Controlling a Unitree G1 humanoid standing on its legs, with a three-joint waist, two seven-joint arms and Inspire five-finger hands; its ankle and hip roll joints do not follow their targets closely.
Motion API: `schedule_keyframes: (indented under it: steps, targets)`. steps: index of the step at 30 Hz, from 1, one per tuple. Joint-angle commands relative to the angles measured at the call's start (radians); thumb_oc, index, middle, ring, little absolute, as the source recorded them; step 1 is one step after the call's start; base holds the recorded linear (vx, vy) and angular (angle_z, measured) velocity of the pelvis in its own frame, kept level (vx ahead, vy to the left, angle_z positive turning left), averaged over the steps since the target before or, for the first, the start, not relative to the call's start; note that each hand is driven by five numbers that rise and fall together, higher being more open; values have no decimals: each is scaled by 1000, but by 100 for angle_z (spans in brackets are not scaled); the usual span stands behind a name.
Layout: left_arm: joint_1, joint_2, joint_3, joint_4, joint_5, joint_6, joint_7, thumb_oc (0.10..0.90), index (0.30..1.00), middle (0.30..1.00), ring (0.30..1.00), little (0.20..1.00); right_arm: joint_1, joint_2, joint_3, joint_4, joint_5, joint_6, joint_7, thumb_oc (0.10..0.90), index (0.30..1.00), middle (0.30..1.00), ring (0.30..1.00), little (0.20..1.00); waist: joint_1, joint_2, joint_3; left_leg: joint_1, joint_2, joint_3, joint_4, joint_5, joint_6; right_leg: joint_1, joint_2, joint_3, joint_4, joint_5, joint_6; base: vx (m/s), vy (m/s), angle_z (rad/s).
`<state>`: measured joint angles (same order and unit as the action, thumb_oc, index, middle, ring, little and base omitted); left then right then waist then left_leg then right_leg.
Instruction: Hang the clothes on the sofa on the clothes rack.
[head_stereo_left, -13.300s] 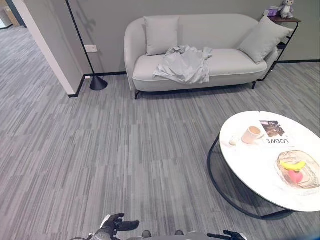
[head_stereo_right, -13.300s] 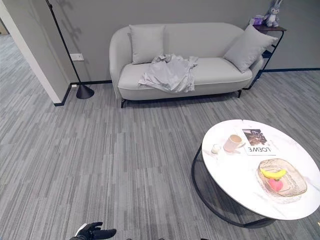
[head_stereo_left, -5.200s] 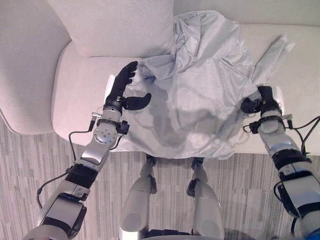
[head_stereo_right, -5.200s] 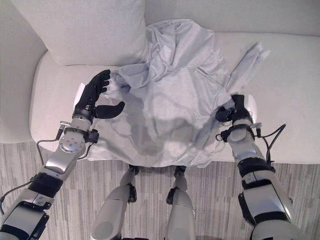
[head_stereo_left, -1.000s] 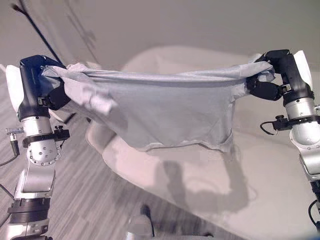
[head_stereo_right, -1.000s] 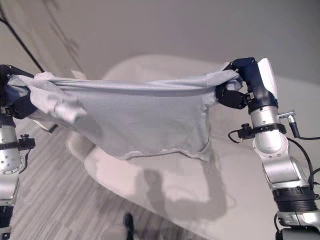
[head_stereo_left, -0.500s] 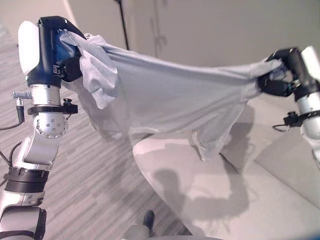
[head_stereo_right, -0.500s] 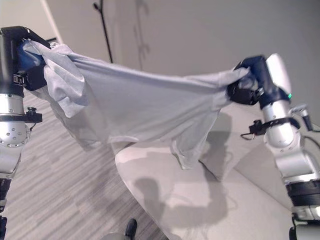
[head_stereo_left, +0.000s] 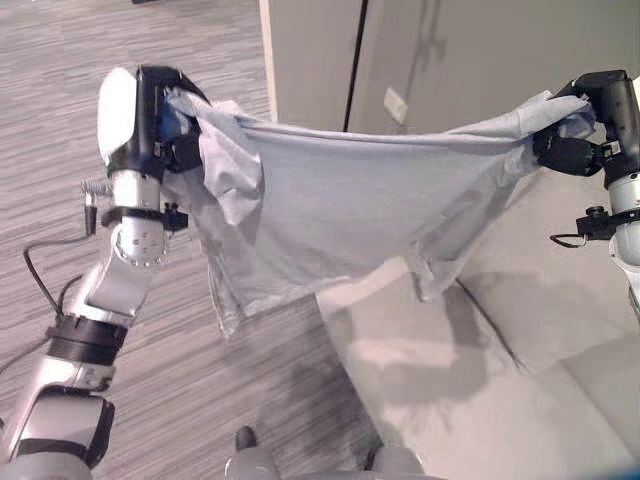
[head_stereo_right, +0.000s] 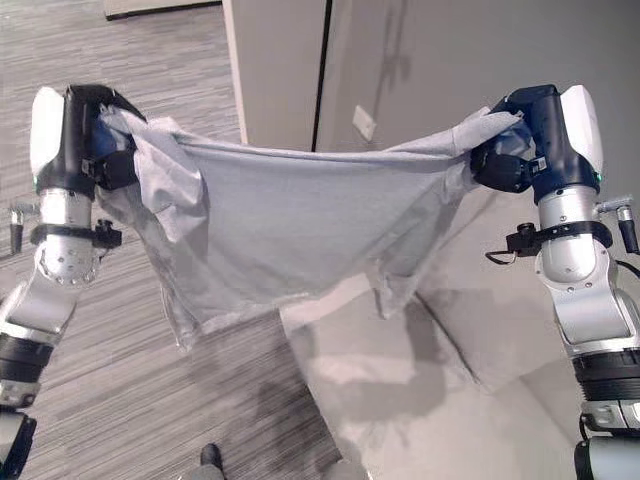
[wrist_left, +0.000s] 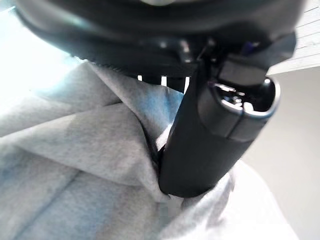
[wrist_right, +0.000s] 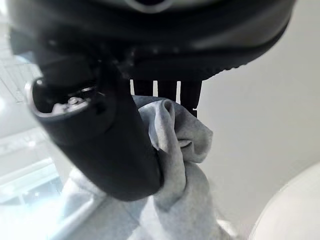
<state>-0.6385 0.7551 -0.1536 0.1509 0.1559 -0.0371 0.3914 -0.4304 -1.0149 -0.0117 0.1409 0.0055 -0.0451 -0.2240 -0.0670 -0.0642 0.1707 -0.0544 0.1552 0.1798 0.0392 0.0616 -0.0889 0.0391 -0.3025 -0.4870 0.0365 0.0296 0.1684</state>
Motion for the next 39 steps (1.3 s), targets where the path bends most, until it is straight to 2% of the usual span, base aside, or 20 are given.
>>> schedule_keyframes:
  steps: [1, 2, 4, 5, 6, 8, 9, 10, 11, 15, 18, 22, 24, 26, 29, 34, 35, 36, 38, 39]
  targets:
    - [-138, 69, 9, -47, 22, -64, 59, 400, 300, 300, 300, 300, -84, -58, -32, 7, -40, -21, -81, 400, 300, 300, 300, 300, 67, -46, -146, 133, 5, 39, -122, -127, -41, 32, -155, 25, -67, 231, 75, -15, 545, 61]
    - [-123, 97, 15, -51, 27, -54, 59, 400, 300, 300, 300, 300, -98, -61, -34, 12, -43, -6, -79, 400, 300, 300, 300, 300, 65, -43, -125, 124, -34, 16, -126, -142, -11, -13, -174, 79, 18, 239, 52, -96, 495, 42]
    - [-137, 107, -1, -46, 9, -60, 62, 400, 300, 300, 300, 300, -102, -77, -27, 26, -24, -9, -85, 400, 300, 300, 300, 300, 30, -32, -100, 106, -58, -16, -126, -124, 3, -88, -48, 246, 152, 162, 4, -92, 447, 51]
    - [-140, 107, -1, -44, 8, -60, 63, 400, 300, 300, 300, 300, -106, -79, -24, 29, -23, -10, -85, 400, 300, 300, 300, 300, 34, -31, -102, 99, -56, -12, -126, -120, 1, -104, -47, 252, 164, 159, -1, 7, 247, 25]
    - [-152, 104, -9, -30, 2, -57, 70, 400, 300, 300, 300, 300, -116, -93, -19, 33, -12, -16, -86, 400, 300, 300, 300, 300, 29, -23, -95, 103, -63, -22, -126, -115, 6, -118, 14, 280, 190, 110, -7, 3, 105, -1]
    - [-156, 103, -9, -27, 1, -58, 71, 400, 300, 300, 300, 300, -122, -96, -16, 37, -11, -17, -86, 400, 300, 300, 300, 300, 31, -22, -95, 99, -61, -20, -126, -111, 5, -127, 16, 282, 197, 108, -11, 5, 138, 5]
    - [-166, 95, -23, 0, 0, -51, 81, 400, 300, 300, 300, 300, -140, -122, -13, 46, 23, -29, -89, 400, 300, 300, 300, 300, 27, -24, -85, 96, -80, -34, -126, -95, 13, -143, 130, 271, 200, 24, -35, 18, 190, 46]
    - [-171, 83, -27, 13, -2, -47, 80, 400, 300, 300, 300, 300, -143, -156, -15, 73, 51, -46, -92, 400, 300, 300, 300, 300, 8, -41, -84, 90, -103, -65, -126, -96, 7, -150, 253, 310, 137, -31, -55, 10, 219, 64]
    - [-164, 75, -23, 23, -9, -46, 81, 400, 300, 300, 300, 300, -147, -179, -12, 79, 51, -44, -89, 400, 300, 300, 300, 300, 6, -56, -86, 82, -127, -74, -126, -94, 11, -128, 274, 333, 64, -18, -67, -11, 81, 88]
    - [-74, 83, 62, 27, 3, -42, 94, 400, 300, 300, 300, 300, -254, -148, 73, 101, 42, -41, -77, 400, 300, 300, 300, 300, 63, -91, -114, 88, -162, -58, -126, -118, 25, -34, 265, 318, -113, 41, -56, 33, 5, 39]
    - [-66, 60, 67, 23, -5, -43, 90, 400, 300, 300, 300, 300, -283, -147, 102, 125, 56, -43, -69, 400, 300, 300, 300, 300, 64, -85, -113, 107, -167, -45, -108, -117, 24, -12, 262, 313, -124, 30, -58, 107, 31, -2]
    - [-59, 36, 74, 2, -3, -45, 81, 400, 300, 300, 300, 300, -282, -148, 88, 116, 55, -39, -68, 400, 300, 300, 300, 300, 65, -95, -90, 42, -178, -43, 54, -171, 11, 9, 236, 281, -124, 26, -58, 11, 20, 46]
    - [-80, 31, 67, 9, -15, -50, 82, 400, 300, 300, 300, 300, -289, -158, 79, 113, 50, -33, -74, 400, 300, 300, 300, 300, 63, -113, -63, -74, -119, 29, 236, -150, -29, 27, 200, 239, -124, 14, -64, -1, 65, 33]
    - [-87, 28, 64, 16, -20, -49, 82, 400, 300, 300, 300, 300, -281, -159, 76, 112, 47, -31, -73, 400, 300, 300, 300, 300, 61, -111, -68, -88, -86, 59, 222, -156, -29, 27, 196, 226, -124, 8, -61, 83, 90, 27]
    - [-68, 22, 72, 30, -17, -39, 86, 400, 300, 300, 300, 300, -237, -159, 59, 105, 41, -31, -74, 400, 300, 300, 300, 300, 65, -99, -92, -84, 38, 81, -51, -72, -35, 58, 164, 217, -124, -43, -43, 341, 246, 21]
    - [-46, 26, 79, 33, -34, -40, 99, 400, 300, 300, 300, 300, -161, -173, 14, 107, 23, -22, -96, 400, 300, 300, 300, 300, 62, -71, -109, -178, 119, 66, -126, -9, -71, 134, 139, 195, -124, -101, -34, 364, 223, 10]
    - [-42, 33, 79, 17, -37, -42, 101, 400, 300, 300, 300, 300, -155, -175, 5, 97, 13, -19, -96, 400, 300, 300, 300, 300, 63, -55, -113, -167, 118, 86, -126, 5, -67, 143, 140, 193, -124, -94, -30, 687, 552, 8]
    - [-53, 36, 69, 15, -37, -45, 95, 400, 300, 300, 300, 300, -150, -177, 7, 88, -13, -9, -86, 400, 300, 300, 300, 300, 62, -35, -137, -140, 89, 90, -126, 33, -69, 179, 104, 197, -121, -77, -21, 469, 415, 17]
    - [-58, 44, 65, 14, -31, -43, 95, 400, 300, 300, 300, 300, -152, -169, 9, 88, -16, -4, -78, 400, 300, 300, 300, 300, 65, -34, -138, -114, 65, 96, -126, 39, -56, 183, 71, 206, -89, -57, -12, 515, 460, -4]
    - [-69, 49, 50, -1, -25, -40, 87, 400, 300, 300, 300, 300, -149, -179, 2, 98, -23, -4, -79, 400, 300, 300, 300, 300, 64, -36, -145, -70, 2, 116, -126, 36, -18, 171, -6, 216, 43, 52, 2, 481, 468, -21]
